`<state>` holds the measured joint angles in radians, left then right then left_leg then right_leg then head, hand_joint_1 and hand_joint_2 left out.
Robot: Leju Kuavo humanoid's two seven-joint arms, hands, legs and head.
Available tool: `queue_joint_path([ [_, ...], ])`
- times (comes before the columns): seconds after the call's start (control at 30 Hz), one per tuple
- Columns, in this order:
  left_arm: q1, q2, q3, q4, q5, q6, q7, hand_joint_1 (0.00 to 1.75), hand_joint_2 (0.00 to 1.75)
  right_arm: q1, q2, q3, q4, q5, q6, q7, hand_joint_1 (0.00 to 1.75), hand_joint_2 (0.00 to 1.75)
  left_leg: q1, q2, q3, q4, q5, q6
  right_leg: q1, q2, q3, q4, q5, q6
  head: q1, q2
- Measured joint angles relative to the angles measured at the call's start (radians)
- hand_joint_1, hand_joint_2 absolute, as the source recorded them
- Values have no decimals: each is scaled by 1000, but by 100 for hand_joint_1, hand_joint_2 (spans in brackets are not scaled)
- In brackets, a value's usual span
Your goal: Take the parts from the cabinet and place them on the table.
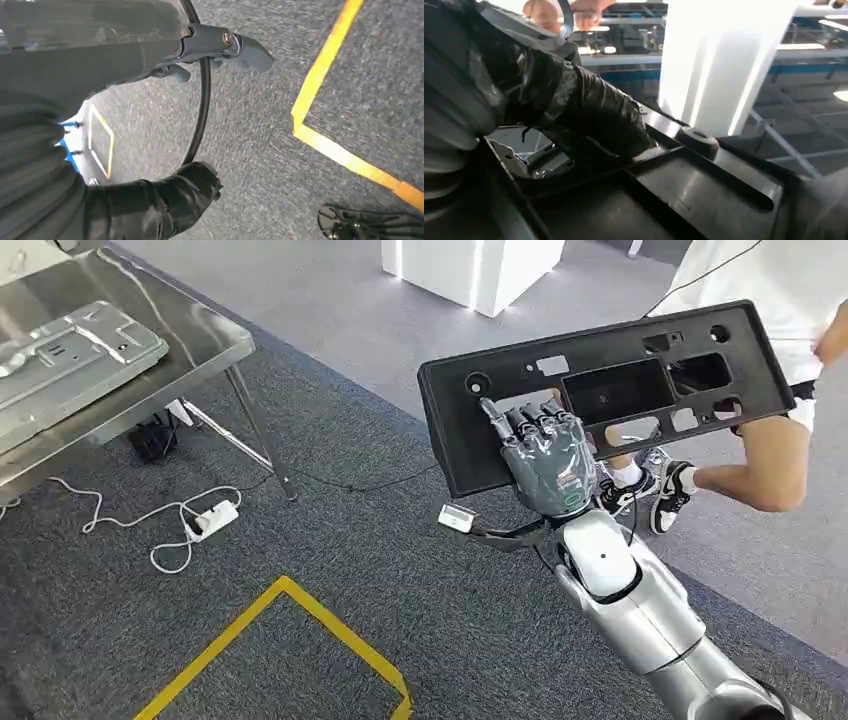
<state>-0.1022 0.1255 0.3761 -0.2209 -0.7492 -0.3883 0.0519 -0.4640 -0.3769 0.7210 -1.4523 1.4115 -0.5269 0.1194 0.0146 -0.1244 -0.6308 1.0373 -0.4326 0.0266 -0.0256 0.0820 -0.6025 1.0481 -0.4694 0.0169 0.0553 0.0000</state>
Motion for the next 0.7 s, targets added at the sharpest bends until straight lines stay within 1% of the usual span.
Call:
queue_joint_path([
  [0.03,2,0,0,0,-1,0,-2,0,175,-2,0,0,-2,0,1,0,175,175,4,-13,-2,-4,2,-7,5,-8,0,0,-2,-4,0,0],
  [0.07,5,0,-1,0,-1,-2,-2,0,175,-4,0,-3,-5,0,2,0,175,175,6,-25,-2,-7,6,-15,6,-19,1,-4,0,-9,0,0],
  [0.1,5,2,-1,0,-2,-2,-2,0,175,-5,1,-4,-6,0,2,0,175,175,3,-33,-3,-11,6,-21,-4,-30,6,-13,3,-16,0,0],
  [0.13,6,0,-1,0,-3,-2,-2,0,175,-9,1,-7,-8,0,2,-1,175,175,2,18,-5,6,-9,-22,-5,-47,21,-28,6,-22,-3,0],
  [0.17,1,2,-1,0,-4,-2,-2,0,175,-9,1,-9,-10,0,2,-1,175,175,1,72,-23,48,-32,-27,-3,-59,28,-33,5,-30,-6,0],
  [0.2,-5,3,-2,0,-5,-1,-2,0,175,-9,1,-13,-11,0,3,-2,175,175,3,103,-61,123,-65,-33,1,-75,33,-34,3,-34,-5,0],
  [0.23,-8,3,-2,0,-5,-1,-2,0,175,-9,1,-14,-11,0,3,-2,175,175,4,116,-101,200,-95,-36,4,-90,37,-33,-2,-37,-6,0],
  [0.27,-8,3,-2,0,-5,0,-2,0,175,-8,1,-14,-11,0,4,-2,175,175,5,119,-143,273,-117,-38,6,-104,40,-31,-8,-38,-5,0],
  [0.3,-6,3,-3,0,-5,-2,-2,0,175,-8,1,-14,-11,0,5,-3,175,175,6,119,-161,303,-116,-39,7,-118,43,-30,-12,-37,-6,0],
  [0.33,-3,3,-3,0,-5,-1,-2,0,175,-8,1,-14,-11,0,6,-3,175,175,6,120,-155,282,-91,-39,8,-129,48,-29,-18,-36,-5,0],
  [0.37,-3,3,-3,0,-5,-1,-2,0,175,-8,1,-14,-11,0,7,-3,175,175,6,122,-127,222,-52,-37,9,-140,53,-28,-23,-35,-6,0],
  [0.4,-4,3,-3,0,-6,-1,-2,0,175,-8,2,-14,-11,0,7,-3,175,175,5,128,-83,135,-6,-31,11,-152,62,-28,-30,-33,-6,0],
  [0.43,-4,4,-3,0,-6,0,-2,0,175,-8,2,-14,-11,0,7,-3,175,175,0,158,-32,38,37,-21,13,-164,73,-28,-39,-29,-5,0],
  [0.47,-6,6,-3,0,-6,0,-2,0,175,-8,1,-15,-11,0,6,-3,175,175,-15,202,-8,6,12,-11,17,-175,79,-31,-45,-24,-5,0],
  [0.5,-9,5,-3,0,-5,-2,-2,0,175,-9,1,-16,-11,0,6,-3,175,175,-20,193,-7,-5,13,0,20,-184,79,-29,-50,-16,-5,0],
  [0.53,-7,6,-3,0,-4,-2,-2,0,175,-9,0,-17,-11,0,6,-3,175,175,-22,182,-9,-6,10,4,21,-193,84,-32,-53,-11,-5,0],
  [0.57,-5,6,-3,0,-4,-2,-2,0,175,-7,0,-17,-12,0,6,-3,175,175,-20,169,-9,-7,5,11,20,-199,91,-23,-50,-5,-5,0],
  [0.6,-4,6,-3,0,-4,-3,-2,0,175,-8,0,-17,-12,0,6,-3,175,175,-19,156,-2,-9,1,18,17,-200,98,-22,-52,0,-5,0],
  [0.63,-3,8,-3,0,-4,-3,-2,0,175,-7,0,-18,-12,0,6,-3,175,175,-13,142,14,-18,1,24,11,-188,87,-5,-61,5,-5,0],
  [0.67,-4,8,-3,0,-4,-4,-2,0,175,-7,0,-18,-13,0,6,-3,175,175,-12,135,23,-19,-2,28,6,-133,73,35,-68,6,-4,0],
  [0.7,-10,8,-3,0,-5,-4,-2,0,175,-8,-3,-21,-13,0,5,-3,175,175,-12,125,26,-19,-5,34,5,-104,37,94,-88,8,-5,0],
])
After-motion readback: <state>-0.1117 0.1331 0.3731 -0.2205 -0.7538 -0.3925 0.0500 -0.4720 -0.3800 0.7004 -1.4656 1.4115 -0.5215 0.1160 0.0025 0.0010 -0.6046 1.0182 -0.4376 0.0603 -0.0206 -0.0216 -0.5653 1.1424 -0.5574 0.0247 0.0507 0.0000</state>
